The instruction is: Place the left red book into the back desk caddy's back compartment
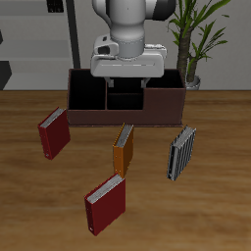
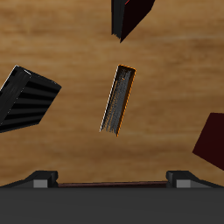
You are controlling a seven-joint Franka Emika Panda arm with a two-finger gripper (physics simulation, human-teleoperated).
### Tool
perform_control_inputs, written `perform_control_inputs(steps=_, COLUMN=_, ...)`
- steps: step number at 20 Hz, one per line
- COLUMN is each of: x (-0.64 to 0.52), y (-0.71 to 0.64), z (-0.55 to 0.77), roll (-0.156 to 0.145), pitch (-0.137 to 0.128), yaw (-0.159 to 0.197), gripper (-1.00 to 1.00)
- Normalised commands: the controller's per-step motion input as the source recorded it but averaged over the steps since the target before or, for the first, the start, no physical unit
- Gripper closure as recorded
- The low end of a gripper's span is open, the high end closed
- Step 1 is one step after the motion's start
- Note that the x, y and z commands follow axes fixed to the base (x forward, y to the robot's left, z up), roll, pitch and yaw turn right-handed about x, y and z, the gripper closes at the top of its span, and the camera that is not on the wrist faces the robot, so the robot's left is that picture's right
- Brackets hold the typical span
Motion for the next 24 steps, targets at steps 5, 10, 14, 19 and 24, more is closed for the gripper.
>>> perform_control_inputs(steps=5, x=0.20, y=-0.20, z=0.04, roll=-0.031, pitch=-0.018, yaw=0.009, gripper=-1.00)
perform_control_inputs(steps=10, x=0.34, y=-0.25, z=0.06, roll=-0.034, pitch=-0.005, yaw=-0.010, gripper=-1.00)
perform_control_inputs(steps=14, x=0.24, y=-0.05, z=0.01, roll=0.026, pitch=0.008, yaw=0.001, gripper=-1.00)
perform_control_inputs(steps=19, x=0.30, y=0.04, z=0.01, roll=0.062, pitch=0.013, yaw=-0.004, gripper=-1.00)
perform_control_inputs(steps=24, x=0.18, y=0.06, z=0.07, roll=0.070, pitch=-0.038, yaw=-0.024, gripper=-1.00)
